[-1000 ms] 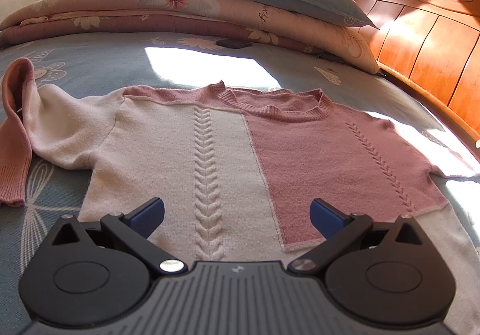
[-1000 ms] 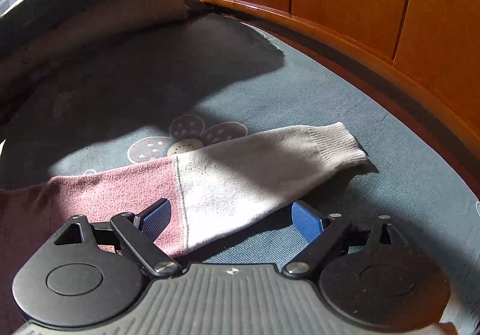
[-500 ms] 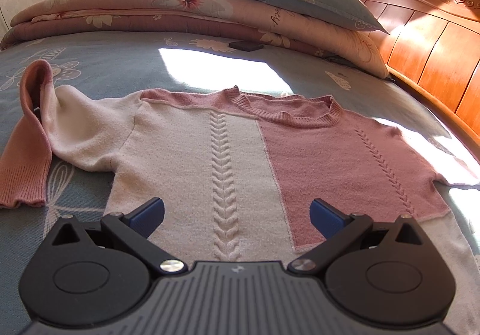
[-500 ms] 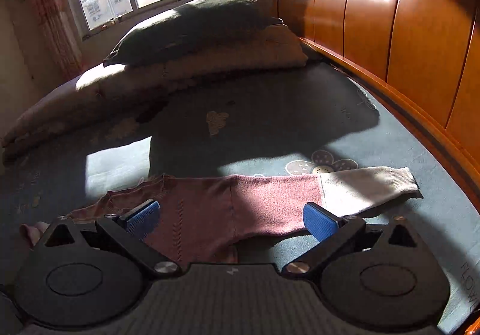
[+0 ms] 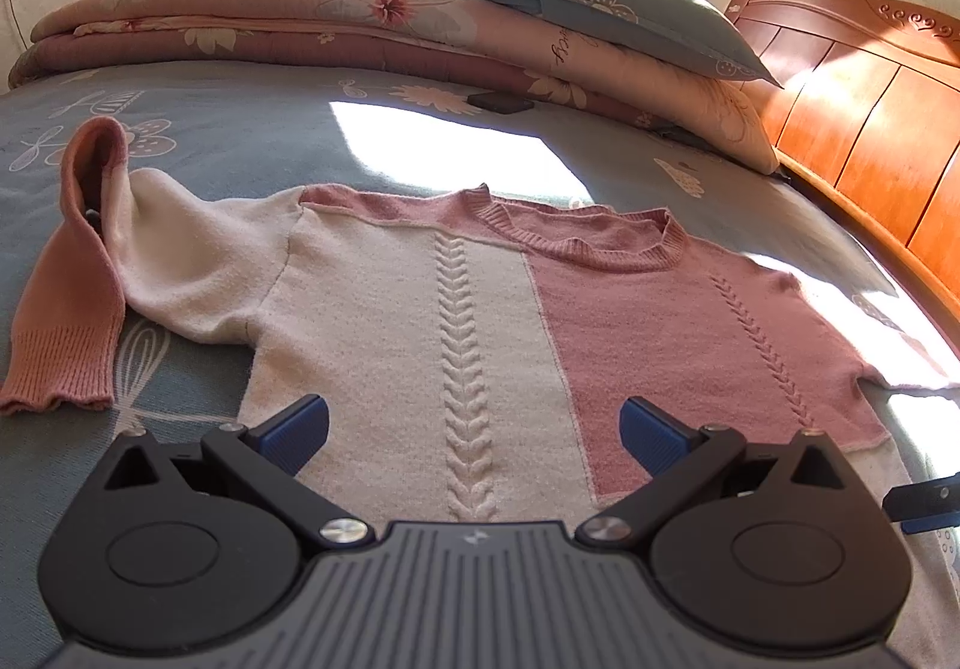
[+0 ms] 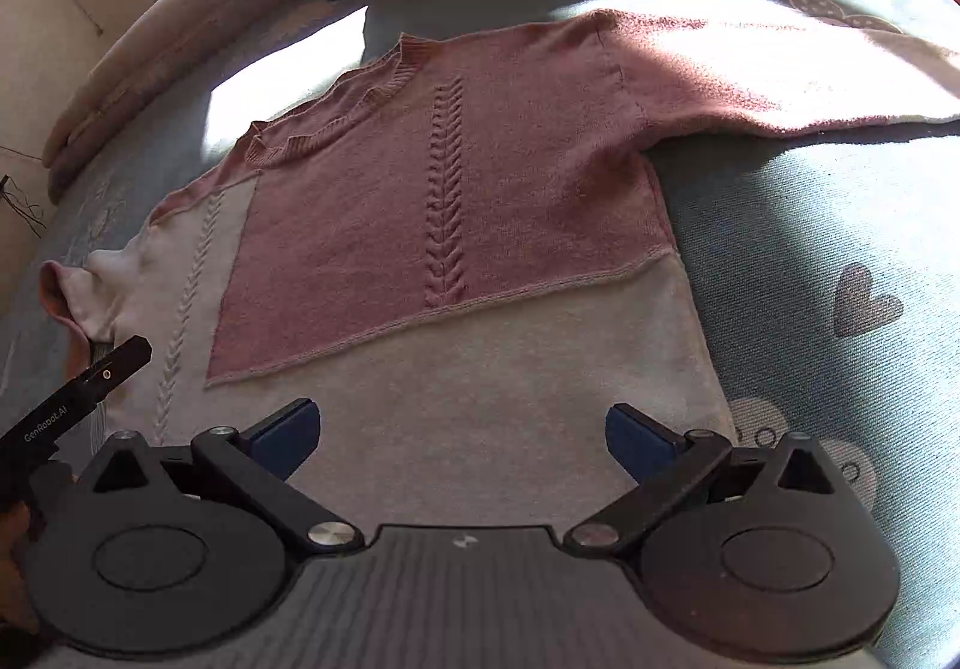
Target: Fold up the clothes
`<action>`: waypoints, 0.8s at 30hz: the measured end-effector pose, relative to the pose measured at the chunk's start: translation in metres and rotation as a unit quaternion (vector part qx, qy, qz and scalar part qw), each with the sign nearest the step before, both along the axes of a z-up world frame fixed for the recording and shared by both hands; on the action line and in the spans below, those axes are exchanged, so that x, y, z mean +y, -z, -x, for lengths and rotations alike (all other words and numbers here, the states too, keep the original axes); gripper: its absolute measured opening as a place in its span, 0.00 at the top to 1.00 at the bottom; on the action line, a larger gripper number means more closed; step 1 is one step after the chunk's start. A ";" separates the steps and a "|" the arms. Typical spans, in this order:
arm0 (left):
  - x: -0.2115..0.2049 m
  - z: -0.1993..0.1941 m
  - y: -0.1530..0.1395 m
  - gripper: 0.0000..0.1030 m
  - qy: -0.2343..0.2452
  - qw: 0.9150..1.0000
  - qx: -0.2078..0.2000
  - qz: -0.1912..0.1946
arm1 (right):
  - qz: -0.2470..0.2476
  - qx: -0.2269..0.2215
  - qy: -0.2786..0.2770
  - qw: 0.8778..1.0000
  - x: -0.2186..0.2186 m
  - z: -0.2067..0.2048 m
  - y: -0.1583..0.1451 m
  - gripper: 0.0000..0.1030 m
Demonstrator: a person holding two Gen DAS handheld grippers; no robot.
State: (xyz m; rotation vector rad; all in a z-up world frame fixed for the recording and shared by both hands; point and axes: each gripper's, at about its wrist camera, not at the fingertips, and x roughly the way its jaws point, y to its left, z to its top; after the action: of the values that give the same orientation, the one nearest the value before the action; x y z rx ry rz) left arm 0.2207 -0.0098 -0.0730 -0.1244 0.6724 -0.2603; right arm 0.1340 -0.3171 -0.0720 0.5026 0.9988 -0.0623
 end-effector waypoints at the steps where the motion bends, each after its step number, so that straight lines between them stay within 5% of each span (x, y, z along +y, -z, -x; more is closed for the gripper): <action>1: 0.000 0.000 0.000 0.01 0.000 1.000 0.000 0.001 | 0.003 0.005 0.005 1.000 -0.004 0.003 0.004 0.00; 4: -0.003 0.000 0.001 0.00 0.002 1.000 0.001 -0.003 | 0.050 0.003 0.019 0.999 -0.015 0.014 0.006 0.01; 16: -0.008 0.000 0.007 0.00 0.009 1.000 0.008 -0.012 | 0.058 -0.025 -0.009 0.998 0.003 -0.009 0.012 0.00; 24: -0.010 0.000 0.005 0.00 0.012 1.000 0.005 -0.007 | 0.084 -0.048 -0.012 0.995 0.009 0.025 0.002 0.00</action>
State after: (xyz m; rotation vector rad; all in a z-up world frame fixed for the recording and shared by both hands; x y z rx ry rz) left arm 0.2207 -0.0193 -0.0782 -0.1036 0.6857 -0.2782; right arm 0.1090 -0.3083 -0.0737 0.3374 0.8960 -0.0992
